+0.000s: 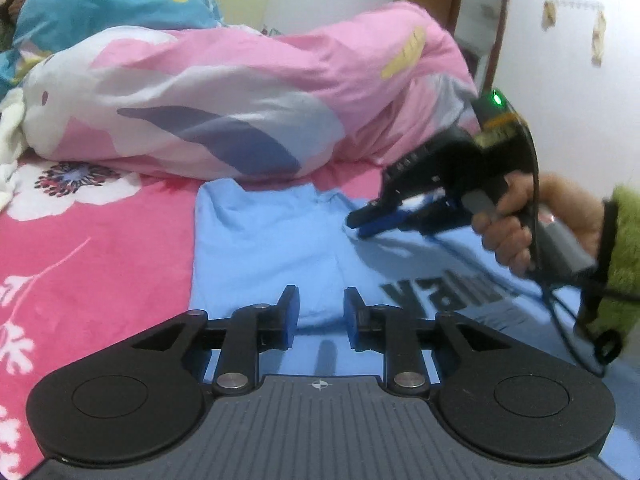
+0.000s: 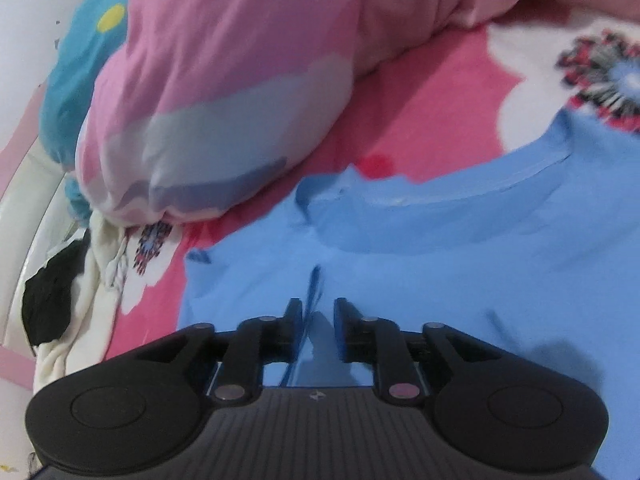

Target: Fold clothes

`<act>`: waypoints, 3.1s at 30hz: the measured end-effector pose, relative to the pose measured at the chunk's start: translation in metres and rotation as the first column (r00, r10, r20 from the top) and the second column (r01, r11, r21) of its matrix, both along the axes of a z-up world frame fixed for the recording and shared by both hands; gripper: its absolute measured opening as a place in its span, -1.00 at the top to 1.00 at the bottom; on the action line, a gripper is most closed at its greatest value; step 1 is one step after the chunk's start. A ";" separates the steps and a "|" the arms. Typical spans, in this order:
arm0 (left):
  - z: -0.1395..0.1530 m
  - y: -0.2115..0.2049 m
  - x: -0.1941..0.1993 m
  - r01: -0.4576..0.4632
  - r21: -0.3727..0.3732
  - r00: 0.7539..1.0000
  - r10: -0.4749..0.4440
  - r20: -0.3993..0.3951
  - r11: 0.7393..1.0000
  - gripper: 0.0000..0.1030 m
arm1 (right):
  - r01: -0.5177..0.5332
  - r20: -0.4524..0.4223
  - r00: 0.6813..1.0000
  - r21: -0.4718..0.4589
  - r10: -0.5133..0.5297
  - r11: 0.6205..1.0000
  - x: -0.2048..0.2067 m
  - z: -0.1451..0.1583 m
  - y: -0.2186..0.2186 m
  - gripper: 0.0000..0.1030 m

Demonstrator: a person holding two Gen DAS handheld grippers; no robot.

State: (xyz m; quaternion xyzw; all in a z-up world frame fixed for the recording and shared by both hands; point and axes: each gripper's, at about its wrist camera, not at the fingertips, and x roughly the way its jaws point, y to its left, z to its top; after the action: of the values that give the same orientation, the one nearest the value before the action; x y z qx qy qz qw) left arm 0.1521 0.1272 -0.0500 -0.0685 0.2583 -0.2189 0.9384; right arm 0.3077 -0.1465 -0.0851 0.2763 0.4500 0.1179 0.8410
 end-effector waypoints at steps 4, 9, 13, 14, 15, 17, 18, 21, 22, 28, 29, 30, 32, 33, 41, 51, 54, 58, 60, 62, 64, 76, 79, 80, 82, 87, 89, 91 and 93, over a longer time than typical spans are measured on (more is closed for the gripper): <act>0.001 0.010 0.007 -0.046 -0.085 0.998 0.043 -0.037 0.995 0.54 | -0.063 0.064 0.996 -0.027 0.064 0.998 -0.016 0.021 0.009 0.61; -0.015 -0.002 0.018 -0.116 0.041 0.982 0.121 -0.143 0.992 0.54 | -0.292 0.085 0.948 -0.144 0.306 0.945 -0.034 0.030 0.057 0.61; -0.016 -0.002 0.015 -0.122 0.057 0.979 0.130 -0.157 0.991 0.54 | -0.406 0.012 0.907 -0.239 0.421 0.882 -0.050 0.016 0.080 0.58; -0.017 -0.001 0.015 -0.126 0.054 0.978 0.133 -0.163 0.991 0.54 | -0.423 -0.007 0.900 -0.260 0.437 0.868 -0.054 0.014 0.083 0.58; -0.017 0.001 0.015 -0.128 0.050 0.977 0.135 -0.167 0.991 0.54 | -0.440 -0.026 0.892 -0.282 0.452 0.853 -0.058 0.012 0.085 0.58; -0.017 0.002 0.015 -0.130 0.044 0.976 0.136 -0.173 0.990 0.54 | -0.436 -0.006 0.890 -0.304 0.456 0.847 -0.053 0.030 0.087 0.53; -0.018 0.002 0.014 -0.132 0.045 0.975 0.138 -0.173 0.990 0.54 | -0.428 0.027 0.889 -0.313 0.458 0.848 -0.047 0.038 0.089 0.53; -0.019 0.000 0.014 -0.133 0.053 0.975 0.140 -0.174 0.990 0.54 | -0.399 0.104 0.886 -0.324 0.452 0.858 -0.021 0.051 0.102 0.52; -0.019 0.000 0.014 -0.133 0.055 0.975 0.140 -0.173 0.990 0.54 | -0.402 0.118 0.884 -0.305 0.453 0.863 -0.007 0.050 0.111 0.52; -0.022 0.000 0.015 -0.129 0.047 0.975 0.136 -0.176 0.990 0.53 | -0.359 0.083 0.916 -0.269 0.393 0.894 0.074 0.010 0.139 0.53; -0.022 0.000 0.015 -0.128 0.049 0.975 0.135 -0.175 0.991 0.53 | -0.315 0.078 0.937 -0.232 0.340 0.920 0.087 0.004 0.130 0.55; -0.022 0.000 0.015 -0.127 0.050 0.975 0.134 -0.175 0.991 0.53 | -0.268 0.070 0.956 -0.194 0.286 0.944 0.099 -0.002 0.121 0.60; -0.023 0.000 0.015 -0.126 0.045 0.975 0.132 -0.176 0.991 0.53 | -0.177 0.081 0.980 -0.088 0.184 0.980 0.106 -0.002 0.098 0.57; -0.023 0.001 0.015 -0.126 0.042 0.975 0.131 -0.177 0.991 0.53 | -0.130 0.082 0.988 -0.034 0.132 0.991 0.109 -0.001 0.086 0.53; -0.018 0.003 0.012 -0.120 0.025 0.976 0.123 -0.182 0.992 0.45 | -0.042 0.181 0.982 -0.038 0.048 0.998 -0.017 0.088 -0.010 0.53; 0.052 0.001 -0.039 -0.119 0.010 0.985 0.119 -0.121 0.993 0.21 | 0.288 0.258 0.938 -0.212 -0.230 0.934 -0.299 0.138 -0.146 0.23; 0.079 0.004 -0.073 -0.116 0.026 0.990 0.118 -0.081 0.993 0.08 | 0.346 0.229 0.923 -0.137 -0.310 0.928 -0.347 0.116 -0.169 0.23; 0.104 0.015 -0.116 -0.156 0.068 0.985 0.160 -0.057 0.985 0.02 | 0.371 0.194 0.916 -0.073 -0.351 0.926 -0.382 0.083 -0.180 0.23; 0.109 0.020 -0.137 -0.170 0.090 0.982 0.176 -0.064 0.981 0.01 | 0.359 0.180 0.923 -0.079 -0.341 0.930 -0.390 0.069 -0.181 0.23; 0.108 0.023 -0.157 -0.179 0.114 0.977 0.190 -0.091 0.977 0.00 | 0.347 0.176 0.929 -0.103 -0.326 0.932 -0.395 0.058 -0.176 0.23; 0.097 0.022 -0.174 -0.184 0.142 0.970 0.203 -0.133 0.972 0.00 | 0.329 0.171 0.937 -0.130 -0.306 0.935 -0.402 0.048 -0.175 0.23; -0.003 0.020 -0.234 -0.186 0.100 0.875 0.211 -0.437 0.977 0.00 | 0.238 0.115 0.968 -0.121 -0.225 0.964 -0.469 0.023 -0.180 0.06; -0.002 0.017 -0.232 -0.223 0.145 0.895 0.261 -0.361 0.964 0.00 | 0.261 0.123 0.961 -0.088 -0.249 0.961 -0.472 0.026 -0.186 0.05; 0.000 0.017 -0.231 -0.256 0.163 0.903 0.295 -0.311 0.953 0.00 | 0.280 0.126 0.955 -0.070 -0.270 0.957 -0.473 0.027 -0.190 0.05; -0.002 0.017 -0.228 -0.267 0.163 0.914 0.303 -0.270 0.950 0.00 | 0.314 0.125 0.943 -0.018 -0.309 0.949 -0.472 0.026 -0.198 0.04; -0.016 0.016 -0.217 -0.220 0.114 0.928 0.244 -0.283 0.969 -0.02 | 0.368 0.093 0.921 0.113 -0.378 0.923 -0.468 0.015 -0.217 0.03; -0.017 0.016 -0.219 -0.212 0.106 0.933 0.234 -0.273 0.971 -0.03 | 0.382 0.075 0.916 0.139 -0.395 0.913 -0.467 0.009 -0.223 0.03; -0.018 0.019 -0.223 -0.198 0.080 0.937 0.212 -0.279 0.977 -0.03 | 0.391 0.057 0.912 0.172 -0.405 0.904 -0.468 0.002 -0.227 0.04; -0.020 0.020 -0.226 -0.177 0.056 0.940 0.186 -0.286 0.983 -0.03 | 0.392 0.037 0.913 0.204 -0.407 0.897 -0.470 -0.003 -0.229 0.04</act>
State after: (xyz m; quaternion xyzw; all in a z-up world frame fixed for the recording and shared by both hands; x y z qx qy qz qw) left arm -0.0741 0.1476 -0.0701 -0.1094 0.3890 -0.1153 0.9074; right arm -0.1623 -0.3758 -0.0882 0.4377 0.3368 -0.0036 0.8337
